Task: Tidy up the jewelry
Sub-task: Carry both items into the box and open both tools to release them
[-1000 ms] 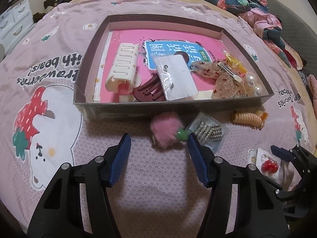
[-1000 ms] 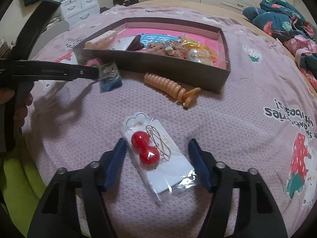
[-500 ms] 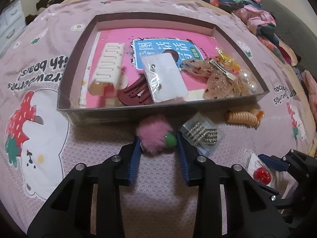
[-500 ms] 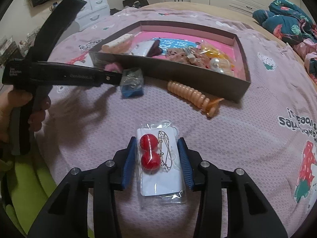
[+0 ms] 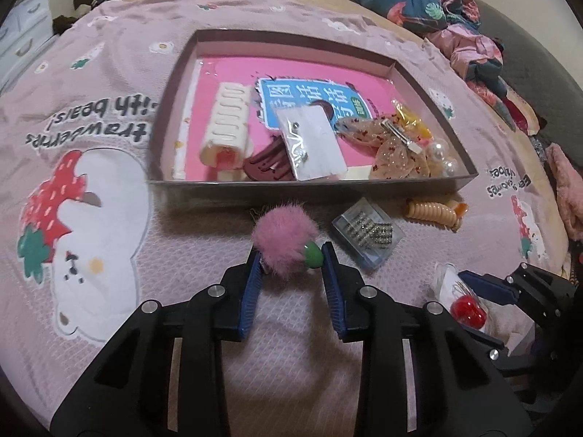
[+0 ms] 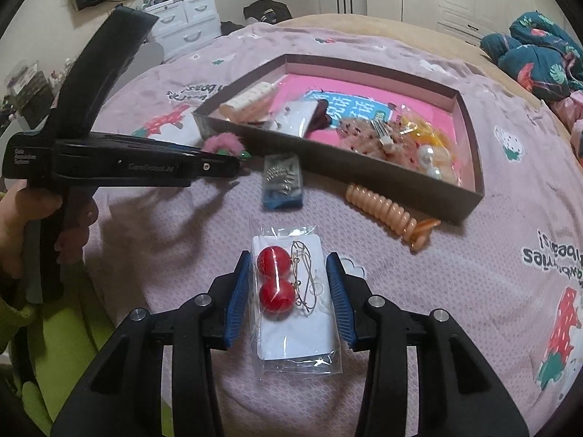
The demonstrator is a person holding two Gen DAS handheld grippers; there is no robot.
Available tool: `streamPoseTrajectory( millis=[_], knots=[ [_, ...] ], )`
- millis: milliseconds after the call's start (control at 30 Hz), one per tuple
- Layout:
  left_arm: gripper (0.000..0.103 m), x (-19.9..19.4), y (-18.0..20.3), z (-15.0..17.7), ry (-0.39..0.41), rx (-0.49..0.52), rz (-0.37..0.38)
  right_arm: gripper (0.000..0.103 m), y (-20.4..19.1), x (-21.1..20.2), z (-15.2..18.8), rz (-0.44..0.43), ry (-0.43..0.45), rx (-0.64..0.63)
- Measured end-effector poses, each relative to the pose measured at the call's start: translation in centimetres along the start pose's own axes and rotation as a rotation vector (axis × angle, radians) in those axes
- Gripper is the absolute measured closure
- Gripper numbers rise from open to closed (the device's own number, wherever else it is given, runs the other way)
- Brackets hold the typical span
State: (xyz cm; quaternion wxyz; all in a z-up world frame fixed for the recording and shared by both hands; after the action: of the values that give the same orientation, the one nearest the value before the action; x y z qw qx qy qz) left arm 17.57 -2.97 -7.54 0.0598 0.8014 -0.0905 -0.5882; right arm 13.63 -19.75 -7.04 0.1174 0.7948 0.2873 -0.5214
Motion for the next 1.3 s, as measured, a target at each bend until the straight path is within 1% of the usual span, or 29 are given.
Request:
streamPoseTrajectory(
  millis=[433,733,1033,1300],
  knots=[
    [0.079,-3.6,-2.6,1.3,0.052,-0.056,-0.001,0.063,-1.6,-1.2,-2.0,0.003,0.042,-0.036],
    [0.079,-5.5,-3.6,0.8,0.09,-0.075,-0.009,0.063,-1.7,-1.9,-3.9,0.013,0.077,-0.039],
    [0.079,-6.7,-3.7,0.0,0.121,-0.084,-0.014,0.063,-0.4,-3.1,-5.4,0.033,0.121,-0.016],
    [0.079,-7.1,-3.1,-1.3,0.136,-0.071,-0.012,0.063,2.0,-3.9,-6.1,0.073,0.147,0.026]
  ],
)
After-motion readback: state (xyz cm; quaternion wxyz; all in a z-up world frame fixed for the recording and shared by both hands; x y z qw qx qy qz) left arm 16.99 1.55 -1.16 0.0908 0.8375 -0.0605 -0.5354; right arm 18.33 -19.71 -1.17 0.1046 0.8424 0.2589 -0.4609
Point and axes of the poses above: each gripper's, at about its wrist camera, not at the fingertips, and x roughly the way its jaws point, y to its right, z to its underside, the point moved 2 cm from there along x, roughly the way its jaws point, and after that the axes turned 12 degrees about -y, right-handed, at the moved point
